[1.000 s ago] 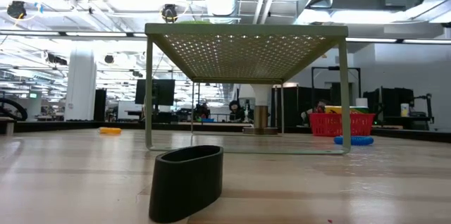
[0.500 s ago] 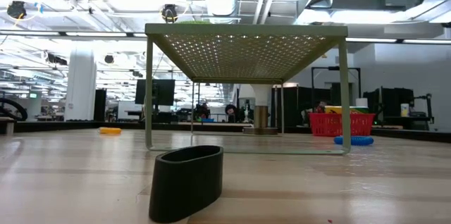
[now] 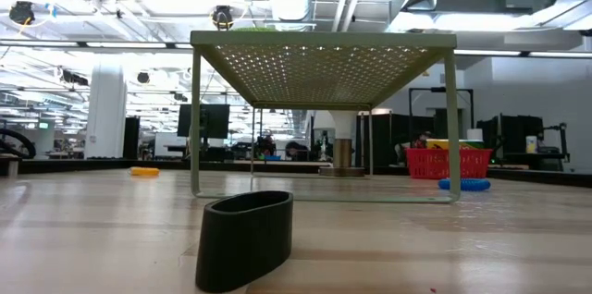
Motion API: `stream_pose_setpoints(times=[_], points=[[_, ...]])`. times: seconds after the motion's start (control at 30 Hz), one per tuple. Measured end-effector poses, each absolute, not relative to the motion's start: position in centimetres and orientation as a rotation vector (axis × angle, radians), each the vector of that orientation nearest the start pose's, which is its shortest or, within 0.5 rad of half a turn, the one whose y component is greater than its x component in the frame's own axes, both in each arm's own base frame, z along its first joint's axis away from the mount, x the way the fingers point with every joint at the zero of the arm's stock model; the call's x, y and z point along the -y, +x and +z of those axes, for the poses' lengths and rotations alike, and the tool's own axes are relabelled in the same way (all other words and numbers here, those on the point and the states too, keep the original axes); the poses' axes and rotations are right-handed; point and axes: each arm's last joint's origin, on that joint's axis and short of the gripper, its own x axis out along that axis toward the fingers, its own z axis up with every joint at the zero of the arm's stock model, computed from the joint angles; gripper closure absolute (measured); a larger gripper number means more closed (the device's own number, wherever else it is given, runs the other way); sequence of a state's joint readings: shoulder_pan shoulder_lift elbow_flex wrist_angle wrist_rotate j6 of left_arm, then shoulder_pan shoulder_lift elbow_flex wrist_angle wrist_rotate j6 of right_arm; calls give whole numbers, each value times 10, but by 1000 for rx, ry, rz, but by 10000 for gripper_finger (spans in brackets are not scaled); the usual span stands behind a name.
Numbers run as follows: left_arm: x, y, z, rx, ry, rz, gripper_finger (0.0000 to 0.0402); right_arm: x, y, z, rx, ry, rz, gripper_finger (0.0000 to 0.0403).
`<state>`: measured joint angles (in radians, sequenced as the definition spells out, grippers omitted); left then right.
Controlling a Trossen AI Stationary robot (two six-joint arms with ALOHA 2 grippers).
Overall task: Pick & Place Office Desk Supplies
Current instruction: Put the black rubberband into the black bin
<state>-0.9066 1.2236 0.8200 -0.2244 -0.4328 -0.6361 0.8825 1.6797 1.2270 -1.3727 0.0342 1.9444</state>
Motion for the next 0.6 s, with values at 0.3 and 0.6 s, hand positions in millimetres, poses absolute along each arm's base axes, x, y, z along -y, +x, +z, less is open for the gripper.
stream_pose_setpoints(times=[0.3, 0.6], points=[[193, 167, 255, -612, -217, -279, 257, -206, 169, 231, -1371, 678, -1004, 183], [193, 167, 255, -611, -211, -280, 257, -206, 169, 231, -1343, 731, -1048, 156]])
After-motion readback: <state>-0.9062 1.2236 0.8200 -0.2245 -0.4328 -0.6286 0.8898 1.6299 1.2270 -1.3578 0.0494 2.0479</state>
